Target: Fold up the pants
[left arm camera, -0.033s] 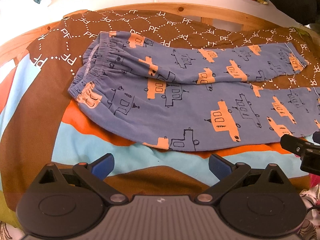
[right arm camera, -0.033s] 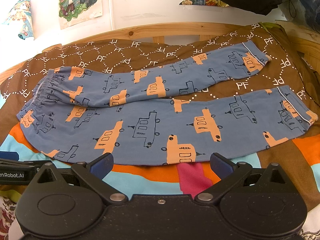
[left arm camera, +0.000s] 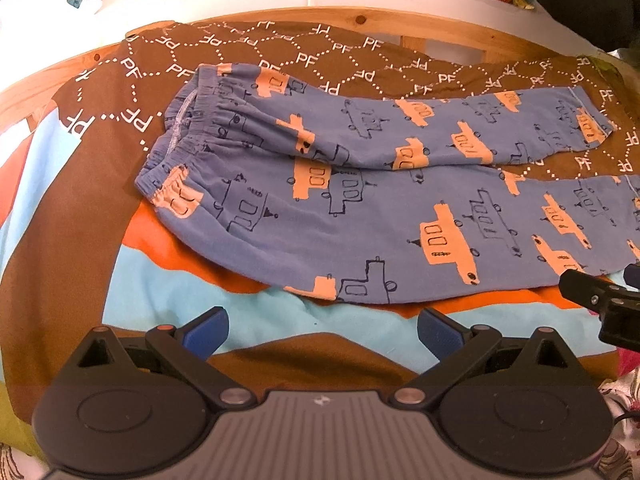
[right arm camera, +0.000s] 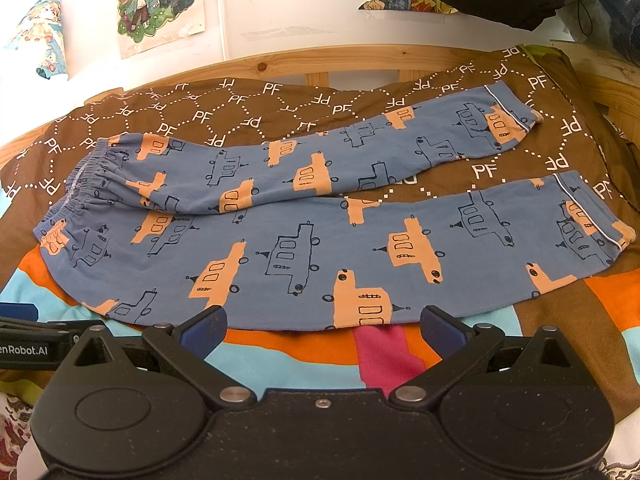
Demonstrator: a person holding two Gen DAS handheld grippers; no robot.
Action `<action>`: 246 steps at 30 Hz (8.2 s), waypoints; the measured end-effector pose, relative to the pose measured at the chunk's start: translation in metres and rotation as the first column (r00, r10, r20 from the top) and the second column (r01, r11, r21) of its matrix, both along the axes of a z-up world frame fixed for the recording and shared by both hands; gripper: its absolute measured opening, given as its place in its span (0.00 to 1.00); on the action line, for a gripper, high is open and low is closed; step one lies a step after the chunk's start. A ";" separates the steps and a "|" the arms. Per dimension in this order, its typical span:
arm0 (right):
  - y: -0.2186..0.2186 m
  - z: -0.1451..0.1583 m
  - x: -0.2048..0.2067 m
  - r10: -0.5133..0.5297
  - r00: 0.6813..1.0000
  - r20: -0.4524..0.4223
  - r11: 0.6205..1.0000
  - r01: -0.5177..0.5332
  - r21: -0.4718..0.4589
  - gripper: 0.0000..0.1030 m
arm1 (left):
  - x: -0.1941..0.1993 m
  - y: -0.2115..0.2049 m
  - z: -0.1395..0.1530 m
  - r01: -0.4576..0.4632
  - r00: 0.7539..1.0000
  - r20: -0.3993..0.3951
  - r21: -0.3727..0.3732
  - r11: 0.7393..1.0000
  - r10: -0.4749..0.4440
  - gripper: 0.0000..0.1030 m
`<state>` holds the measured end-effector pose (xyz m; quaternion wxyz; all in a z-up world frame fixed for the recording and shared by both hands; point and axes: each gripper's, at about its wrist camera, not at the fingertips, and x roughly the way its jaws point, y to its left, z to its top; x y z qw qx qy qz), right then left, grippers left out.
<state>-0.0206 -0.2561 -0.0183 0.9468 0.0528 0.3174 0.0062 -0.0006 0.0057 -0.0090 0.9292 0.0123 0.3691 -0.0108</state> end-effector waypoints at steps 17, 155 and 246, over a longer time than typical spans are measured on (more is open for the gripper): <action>-0.027 0.058 0.035 0.149 0.966 0.210 0.989 -0.145 -0.037 0.99 | 0.066 0.027 0.092 0.068 0.992 0.094 0.115 0.991 -0.079 1.00; 0.045 -0.037 0.022 0.686 0.688 -0.238 0.405 -0.632 -0.661 0.00 | 0.080 0.042 0.020 0.498 0.841 -0.199 0.647 0.577 -0.502 0.02; -0.186 0.012 0.098 0.008 0.974 0.227 0.996 -0.028 0.084 0.62 | 0.110 -0.230 -0.005 0.654 0.743 -0.167 -0.025 0.756 -0.648 0.04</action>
